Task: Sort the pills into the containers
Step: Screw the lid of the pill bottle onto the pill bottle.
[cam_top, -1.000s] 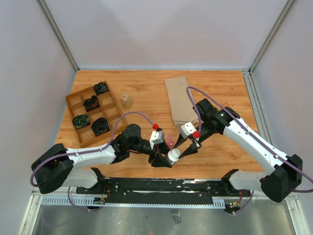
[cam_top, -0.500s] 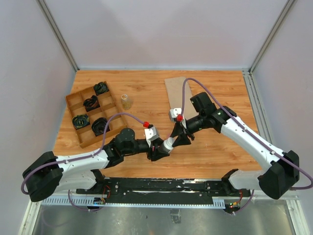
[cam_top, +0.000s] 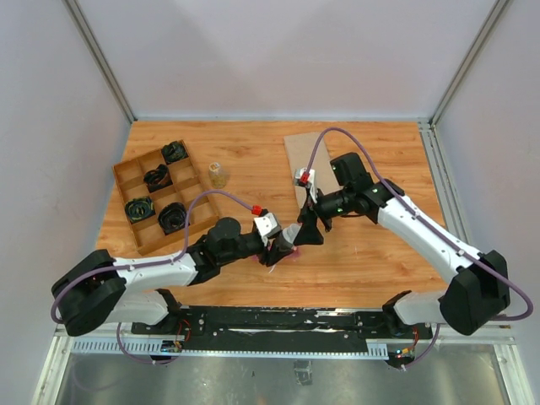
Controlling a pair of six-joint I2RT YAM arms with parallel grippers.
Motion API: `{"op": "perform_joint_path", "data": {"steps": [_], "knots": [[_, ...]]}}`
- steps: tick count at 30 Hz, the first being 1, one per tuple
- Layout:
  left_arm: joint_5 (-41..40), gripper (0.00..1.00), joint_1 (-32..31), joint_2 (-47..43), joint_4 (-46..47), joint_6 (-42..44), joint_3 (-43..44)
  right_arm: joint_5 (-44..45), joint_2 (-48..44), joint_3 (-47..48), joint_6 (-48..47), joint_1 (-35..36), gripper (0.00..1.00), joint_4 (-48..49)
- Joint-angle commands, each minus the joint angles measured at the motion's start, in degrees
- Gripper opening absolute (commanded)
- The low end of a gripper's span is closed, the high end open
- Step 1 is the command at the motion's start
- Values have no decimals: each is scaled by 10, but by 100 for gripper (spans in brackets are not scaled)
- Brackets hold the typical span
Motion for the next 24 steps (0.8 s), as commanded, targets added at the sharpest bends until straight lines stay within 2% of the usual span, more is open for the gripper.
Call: {"op": "perform_joint_path", "data": {"steps": [1,4,7,10,12,14,16,17,19,24], "knots": [[74,0,5,17,69,6,3,-67,-56,-2,-4,-36,88,-6],[116,0,5,17,93,-10,-19,-120,-109,-13,-37,-82,95,-9],[156,0,5,11,99,-31,-28,-164,-165,-32,-127,-106,100,-32],[214,0,5,5,121,-70,-31,-209,-216,-61,-222,-107,99,-42],[258,0,4,8,136,-100,-27,-278,-220,-72,-329,-106,99,-96],[290,0,0,17,137,-121,-20,-340,-210,-72,-515,-102,99,-222],[306,0,-9,26,137,-120,-18,-352,-203,-72,-675,-91,99,-334],[307,0,-13,30,138,-117,-18,-345,-201,-72,-722,-84,99,-369],[308,0,-16,41,137,-114,-19,-319,-198,-71,-754,-73,99,-376],[314,0,-25,57,137,-105,-8,-261,-170,-76,-751,-36,99,-358]]}}
